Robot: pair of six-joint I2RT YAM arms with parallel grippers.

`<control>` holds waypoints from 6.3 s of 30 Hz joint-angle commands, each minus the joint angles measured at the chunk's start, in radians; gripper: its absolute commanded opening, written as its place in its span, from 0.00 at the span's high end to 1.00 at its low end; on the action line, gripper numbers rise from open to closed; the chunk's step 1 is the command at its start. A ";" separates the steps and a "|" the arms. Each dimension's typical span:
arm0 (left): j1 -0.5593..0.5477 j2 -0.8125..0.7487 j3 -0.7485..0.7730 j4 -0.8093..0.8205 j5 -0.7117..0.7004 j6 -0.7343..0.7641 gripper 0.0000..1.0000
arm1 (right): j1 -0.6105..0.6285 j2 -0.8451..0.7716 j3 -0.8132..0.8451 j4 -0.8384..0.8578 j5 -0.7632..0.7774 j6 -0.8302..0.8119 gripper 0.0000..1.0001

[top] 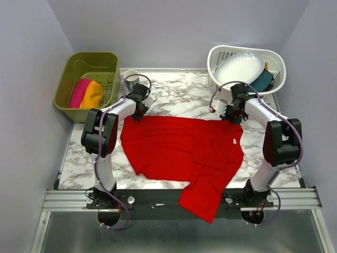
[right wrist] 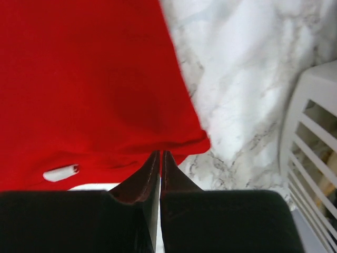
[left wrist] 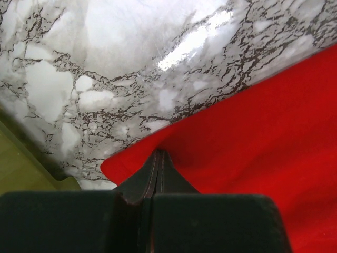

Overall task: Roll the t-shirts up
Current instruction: Fold the T-shirt at the center of the board.

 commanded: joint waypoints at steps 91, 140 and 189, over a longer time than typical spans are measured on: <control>-0.422 -0.221 -0.221 -0.284 0.173 -0.075 0.69 | 0.080 -0.035 0.209 -0.266 0.062 0.337 0.58; -0.096 -0.622 -0.530 -0.311 0.106 -0.055 1.00 | 0.920 -0.900 -0.534 -0.550 -0.415 -0.193 0.54; -0.045 -0.682 -0.408 -0.318 0.100 -0.042 1.00 | 1.480 -0.356 -0.546 -0.171 -0.144 0.459 0.87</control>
